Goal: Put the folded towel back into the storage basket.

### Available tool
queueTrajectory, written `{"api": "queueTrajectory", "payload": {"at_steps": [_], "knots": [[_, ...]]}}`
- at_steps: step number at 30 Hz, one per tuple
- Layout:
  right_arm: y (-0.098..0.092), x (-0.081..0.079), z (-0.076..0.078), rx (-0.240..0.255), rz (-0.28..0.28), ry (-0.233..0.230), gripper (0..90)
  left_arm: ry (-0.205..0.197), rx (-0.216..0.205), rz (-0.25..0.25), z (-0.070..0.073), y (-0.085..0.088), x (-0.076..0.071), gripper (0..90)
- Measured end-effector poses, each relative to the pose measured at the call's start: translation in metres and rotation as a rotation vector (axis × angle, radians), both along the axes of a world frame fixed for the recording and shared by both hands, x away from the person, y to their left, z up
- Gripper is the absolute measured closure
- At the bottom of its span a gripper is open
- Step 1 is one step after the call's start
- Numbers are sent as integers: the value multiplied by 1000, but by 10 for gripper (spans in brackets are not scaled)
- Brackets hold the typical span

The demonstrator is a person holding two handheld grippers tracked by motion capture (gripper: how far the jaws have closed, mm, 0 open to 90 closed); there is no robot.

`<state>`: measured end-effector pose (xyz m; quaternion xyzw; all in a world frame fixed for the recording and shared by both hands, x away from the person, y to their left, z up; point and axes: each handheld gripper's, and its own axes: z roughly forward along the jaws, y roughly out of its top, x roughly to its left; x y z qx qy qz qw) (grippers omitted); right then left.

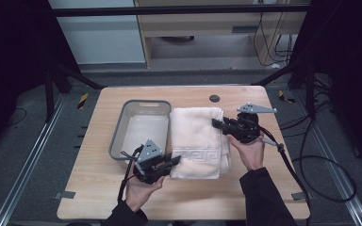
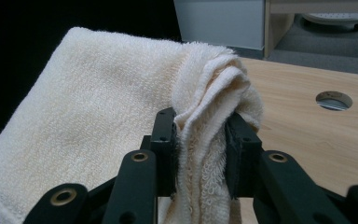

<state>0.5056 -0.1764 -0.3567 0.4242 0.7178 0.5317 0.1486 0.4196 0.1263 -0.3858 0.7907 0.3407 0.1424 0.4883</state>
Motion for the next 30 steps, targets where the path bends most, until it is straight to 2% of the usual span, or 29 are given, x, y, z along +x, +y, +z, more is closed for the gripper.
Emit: {"api": "queueTrajectory", "payload": {"at_steps": [11, 17, 30], "knots": [[14, 4, 15, 4, 2, -39, 689, -25, -30, 36, 11, 15, 4, 767], [27, 8, 25, 6, 8, -67, 689, -37, -44, 64, 17, 28, 8, 767], [51, 15, 39, 0, 9, -96, 690, -53, -79, 118, 27, 50, 12, 768]]}}
